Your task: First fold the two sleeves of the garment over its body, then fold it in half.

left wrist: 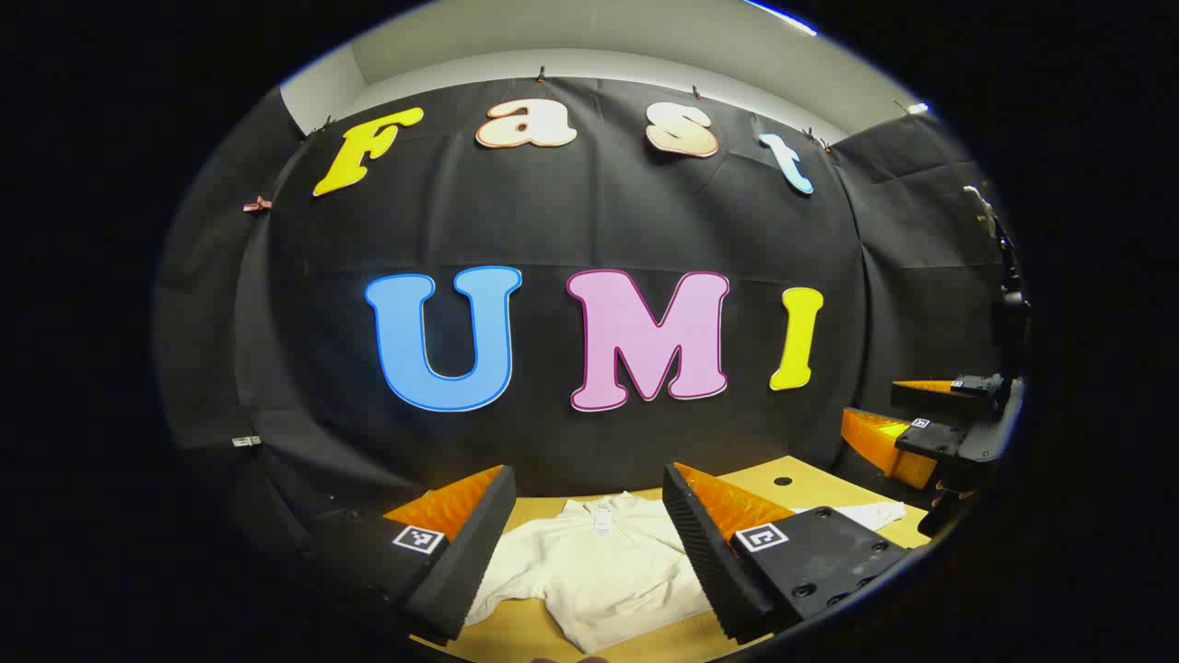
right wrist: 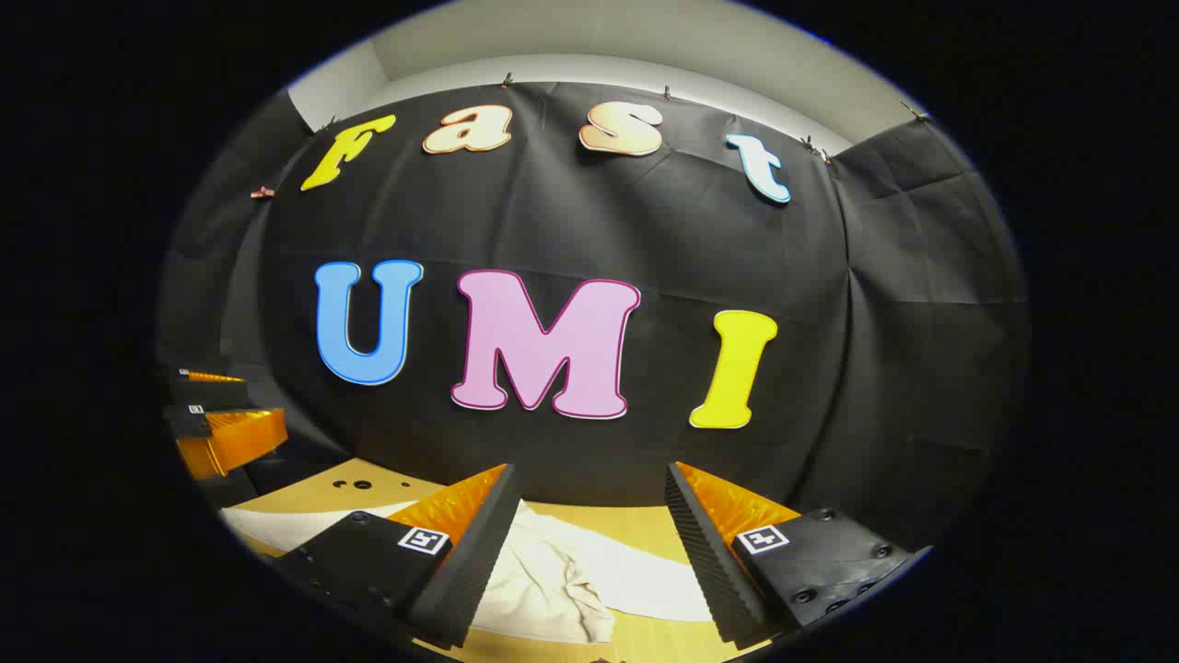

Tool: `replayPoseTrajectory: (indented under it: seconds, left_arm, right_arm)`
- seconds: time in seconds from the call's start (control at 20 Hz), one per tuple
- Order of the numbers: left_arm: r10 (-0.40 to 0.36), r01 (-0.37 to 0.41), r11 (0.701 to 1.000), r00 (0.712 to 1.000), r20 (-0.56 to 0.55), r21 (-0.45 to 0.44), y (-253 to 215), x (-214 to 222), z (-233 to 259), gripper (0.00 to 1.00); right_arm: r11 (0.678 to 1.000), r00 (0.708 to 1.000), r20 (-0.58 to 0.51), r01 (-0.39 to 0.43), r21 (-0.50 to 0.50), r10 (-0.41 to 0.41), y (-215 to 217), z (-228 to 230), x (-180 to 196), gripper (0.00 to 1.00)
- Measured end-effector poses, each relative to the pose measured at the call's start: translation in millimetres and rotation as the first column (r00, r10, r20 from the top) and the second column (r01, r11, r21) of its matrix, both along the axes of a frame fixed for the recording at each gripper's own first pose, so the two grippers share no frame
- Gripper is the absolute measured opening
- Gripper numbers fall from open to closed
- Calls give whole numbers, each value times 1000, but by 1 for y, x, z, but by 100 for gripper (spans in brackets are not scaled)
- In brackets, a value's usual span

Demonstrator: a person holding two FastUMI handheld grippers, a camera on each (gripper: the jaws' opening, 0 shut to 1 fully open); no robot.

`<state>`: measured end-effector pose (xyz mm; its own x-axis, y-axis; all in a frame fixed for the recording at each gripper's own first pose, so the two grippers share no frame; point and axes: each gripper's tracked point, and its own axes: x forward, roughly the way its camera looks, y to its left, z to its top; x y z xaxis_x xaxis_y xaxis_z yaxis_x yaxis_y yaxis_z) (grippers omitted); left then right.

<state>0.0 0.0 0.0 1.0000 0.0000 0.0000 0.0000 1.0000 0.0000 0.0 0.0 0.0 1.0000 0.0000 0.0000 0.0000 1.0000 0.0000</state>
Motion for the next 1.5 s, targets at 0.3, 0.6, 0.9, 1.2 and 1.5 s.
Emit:
replayPoseTrajectory:
  seconds: [0.3, 0.6, 0.9, 1.2, 1.5]
  left_arm:
    - [20, -20, 1000, 1000, -11, -11, 15, 8, -2, 99]
    - [27, -28, 999, 999, -23, -18, 22, 15, -6, 99]
    - [28, -29, 999, 999, -37, -29, 25, 21, -10, 99]
    - [28, -30, 999, 998, -51, -32, 25, 26, -16, 99]
    - [21, -23, 999, 995, -96, -27, 15, 27, -28, 99]
  right_arm:
    - [1000, 1000, -31, 0, 26, 1, 5, -9, 5, 97]
    - [1000, 999, -38, 12, 28, -11, 4, -12, 11, 97]
    - [999, 999, -43, 32, 18, -31, -4, -16, 14, 97]
    - [999, 997, -58, 48, 14, -47, -23, -24, 23, 97]
    - [984, 978, -126, 172, 34, -167, -84, -62, 36, 97]
